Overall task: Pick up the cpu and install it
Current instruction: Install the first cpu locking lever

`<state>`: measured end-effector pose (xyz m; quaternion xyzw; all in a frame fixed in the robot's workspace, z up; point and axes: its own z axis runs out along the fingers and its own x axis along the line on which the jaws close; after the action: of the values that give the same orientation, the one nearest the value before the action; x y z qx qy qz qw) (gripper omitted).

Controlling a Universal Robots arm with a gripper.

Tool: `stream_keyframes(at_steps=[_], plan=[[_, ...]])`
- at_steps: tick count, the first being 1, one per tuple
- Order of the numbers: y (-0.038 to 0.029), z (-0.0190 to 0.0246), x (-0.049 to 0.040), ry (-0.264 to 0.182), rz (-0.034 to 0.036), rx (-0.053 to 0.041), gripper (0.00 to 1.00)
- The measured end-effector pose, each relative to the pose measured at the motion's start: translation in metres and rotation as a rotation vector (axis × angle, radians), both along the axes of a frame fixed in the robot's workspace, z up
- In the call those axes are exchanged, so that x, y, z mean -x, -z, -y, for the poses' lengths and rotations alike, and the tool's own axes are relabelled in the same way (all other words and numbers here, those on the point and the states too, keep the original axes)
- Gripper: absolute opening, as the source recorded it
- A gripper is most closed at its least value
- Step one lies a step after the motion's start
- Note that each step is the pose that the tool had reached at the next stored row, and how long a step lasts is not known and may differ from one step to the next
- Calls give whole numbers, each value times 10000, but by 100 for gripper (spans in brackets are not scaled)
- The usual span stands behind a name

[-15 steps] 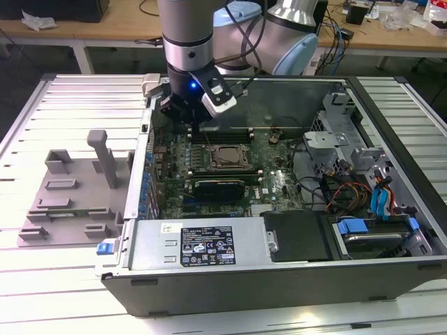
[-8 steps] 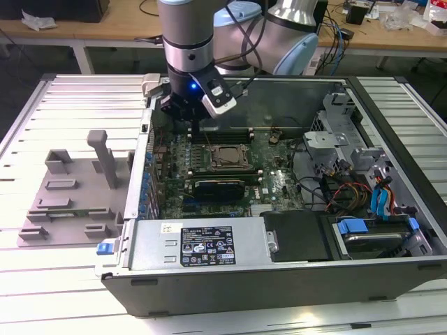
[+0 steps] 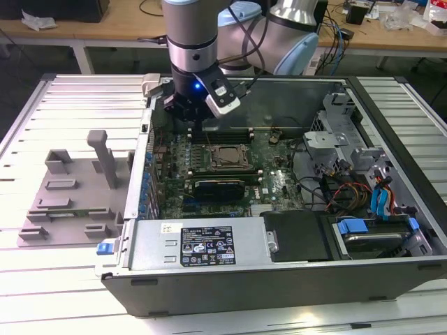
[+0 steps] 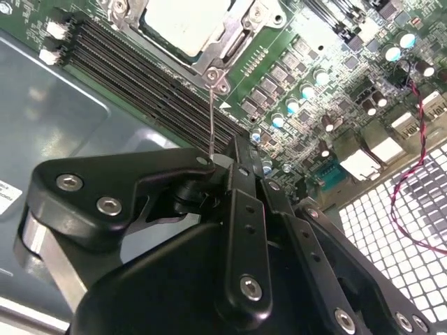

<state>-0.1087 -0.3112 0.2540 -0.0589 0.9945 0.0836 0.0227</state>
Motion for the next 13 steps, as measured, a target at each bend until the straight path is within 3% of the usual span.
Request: stream_keyframes(at_steps=[13], plan=[[2,1,-325,22,-1,1,11]])
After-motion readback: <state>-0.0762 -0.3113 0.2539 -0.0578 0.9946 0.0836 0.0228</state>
